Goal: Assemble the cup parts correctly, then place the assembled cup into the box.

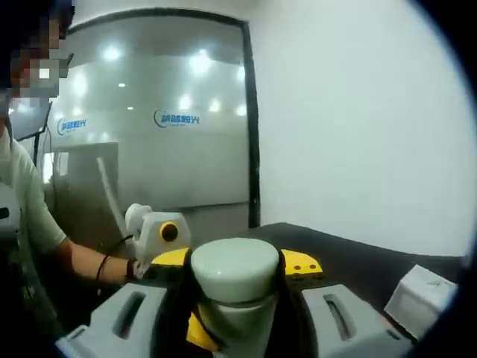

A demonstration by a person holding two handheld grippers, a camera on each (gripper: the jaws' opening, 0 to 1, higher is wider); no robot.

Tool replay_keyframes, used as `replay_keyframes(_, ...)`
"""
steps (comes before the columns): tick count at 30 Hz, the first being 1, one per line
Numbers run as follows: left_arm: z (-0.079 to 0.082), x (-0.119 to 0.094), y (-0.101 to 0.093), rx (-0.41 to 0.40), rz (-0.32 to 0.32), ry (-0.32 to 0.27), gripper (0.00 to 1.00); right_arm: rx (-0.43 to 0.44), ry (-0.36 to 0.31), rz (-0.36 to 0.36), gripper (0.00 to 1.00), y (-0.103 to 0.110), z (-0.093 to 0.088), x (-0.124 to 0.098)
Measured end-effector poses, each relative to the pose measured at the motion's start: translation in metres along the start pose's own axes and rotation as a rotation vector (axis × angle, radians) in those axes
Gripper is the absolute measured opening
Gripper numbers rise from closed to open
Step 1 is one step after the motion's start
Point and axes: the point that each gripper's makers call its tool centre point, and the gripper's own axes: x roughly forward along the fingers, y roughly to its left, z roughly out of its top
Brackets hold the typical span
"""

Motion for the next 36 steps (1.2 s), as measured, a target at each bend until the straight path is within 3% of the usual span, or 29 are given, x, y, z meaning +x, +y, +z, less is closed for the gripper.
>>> replay_keyframes(11,0.0,0.0,0.003,-0.009,0.024,0.004,0.39,0.017,-0.017,-0.339,0.42,-0.015,0.001,-0.002)
replay_keyframes(15,0.0,0.0,0.003,-0.011,0.023,0.004,0.39,0.014,-0.009,-0.347,0.43,-0.016,0.001,-0.001)
replay_keyframes(17,0.0,0.0,0.003,-0.012,0.022,0.002,0.39,-0.01,0.008,-0.316,0.44,-0.015,0.0,-0.001)
replay_keyframes(20,0.0,0.0,0.004,-0.013,0.021,0.0,0.39,-0.006,0.03,-0.2,0.57,-0.007,0.001,0.0)
replay_keyframes(22,0.0,0.0,0.004,-0.011,0.02,0.002,0.39,-0.009,0.031,-0.112,0.57,-0.006,0.007,-0.005)
replay_keyframes(24,0.0,0.0,0.004,-0.013,0.019,0.001,0.39,0.0,0.038,0.035,0.57,-0.003,0.012,-0.013)
replay_keyframes(26,0.0,0.0,0.005,-0.018,0.019,-0.001,0.39,-0.015,0.051,0.228,0.51,0.008,0.012,-0.022)
replay_keyframes(27,0.0,0.0,0.005,-0.02,0.018,-0.002,0.39,0.037,0.042,0.207,0.53,-0.002,0.016,-0.021)
replay_keyframes(28,0.0,0.0,0.005,-0.021,0.018,-0.003,0.39,0.015,0.036,0.248,0.54,-0.001,0.018,-0.022)
replay_keyframes(29,0.0,0.0,0.005,-0.021,0.017,-0.004,0.39,-0.008,0.038,0.335,0.53,0.007,0.019,-0.025)
replay_keyframes(31,0.0,0.0,0.006,-0.023,0.018,-0.005,0.39,0.033,0.039,0.307,0.52,-0.006,0.022,-0.019)
replay_keyframes(32,0.0,0.0,0.006,-0.023,0.018,-0.003,0.39,0.024,0.055,0.379,0.5,0.002,0.019,-0.02)
replay_keyframes(36,0.0,0.0,0.005,-0.021,0.016,0.0,0.39,0.013,0.119,0.406,0.5,0.006,0.009,-0.009)
